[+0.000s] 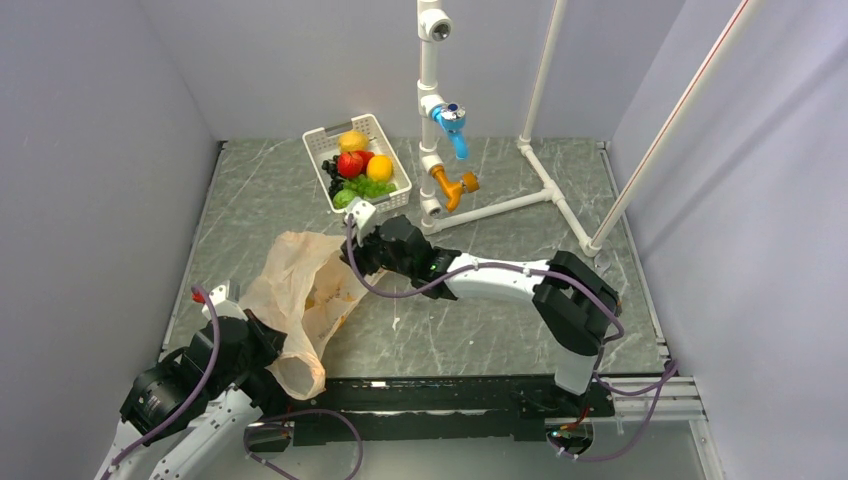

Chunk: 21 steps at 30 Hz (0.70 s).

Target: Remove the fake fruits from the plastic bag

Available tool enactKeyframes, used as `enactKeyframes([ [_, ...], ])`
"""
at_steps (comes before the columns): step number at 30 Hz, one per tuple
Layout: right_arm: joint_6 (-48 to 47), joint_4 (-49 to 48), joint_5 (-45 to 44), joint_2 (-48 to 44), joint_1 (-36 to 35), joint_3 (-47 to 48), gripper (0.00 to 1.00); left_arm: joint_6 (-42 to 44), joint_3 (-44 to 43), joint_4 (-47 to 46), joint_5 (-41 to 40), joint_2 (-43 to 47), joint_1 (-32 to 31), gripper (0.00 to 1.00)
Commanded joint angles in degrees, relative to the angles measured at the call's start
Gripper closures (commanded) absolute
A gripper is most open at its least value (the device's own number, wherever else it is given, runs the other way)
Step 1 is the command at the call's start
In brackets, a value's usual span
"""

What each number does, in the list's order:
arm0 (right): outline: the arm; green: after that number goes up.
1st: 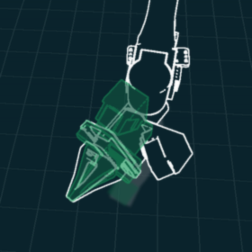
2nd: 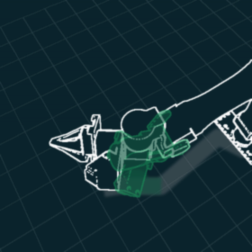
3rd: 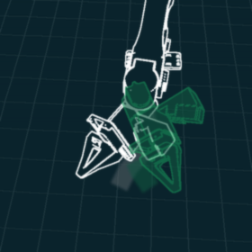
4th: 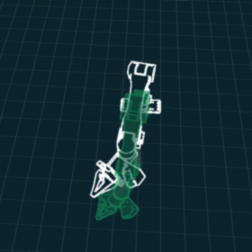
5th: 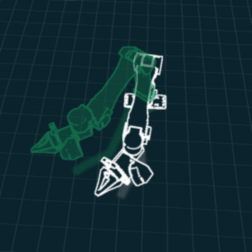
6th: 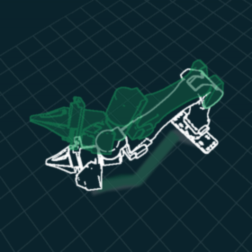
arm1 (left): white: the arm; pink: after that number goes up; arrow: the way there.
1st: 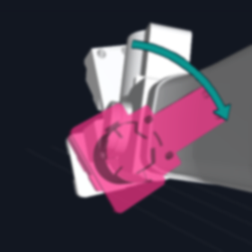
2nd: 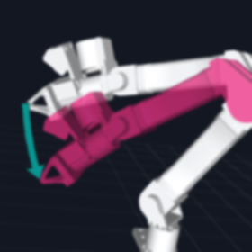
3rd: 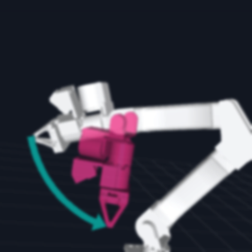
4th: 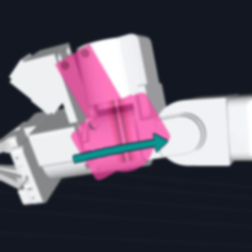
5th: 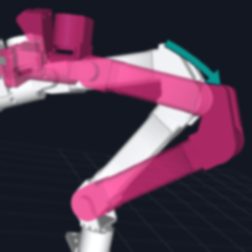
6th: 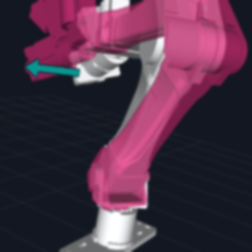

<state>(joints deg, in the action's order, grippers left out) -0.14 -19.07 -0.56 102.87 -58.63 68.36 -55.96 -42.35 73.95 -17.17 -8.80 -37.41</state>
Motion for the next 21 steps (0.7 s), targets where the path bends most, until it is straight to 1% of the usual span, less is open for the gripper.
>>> enactKeyframes([
  [1,1.6,-12.2,15.7,-3.1,-0.2,-3.8,0.54,0.6,0.2,-1.1,0.4,-0.3,0.4,1.0],
  [4,1.8,-15.3,20.4,-0.9,-2.2,-4.5,0.58,0.4,0.2,-1.0,0.3,-0.3,0.5,1.0],
  [9,1.5,-15.2,21.4,5.0,-6.4,-1.1,0.61,0.3,0.2,-1.0,0.2,0.3,0.5,1.0],
  [17,4.9,-17.0,19.6,11.5,-8.3,3.2,0.59,0.2,0.2,-0.9,0.2,0.7,0.5,1.0],
  [21,6.1,-16.9,18.2,14.3,-8.3,4.8,0.54,0.3,0.2,-1.0,0.3,0.5,0.6,1.0],
])
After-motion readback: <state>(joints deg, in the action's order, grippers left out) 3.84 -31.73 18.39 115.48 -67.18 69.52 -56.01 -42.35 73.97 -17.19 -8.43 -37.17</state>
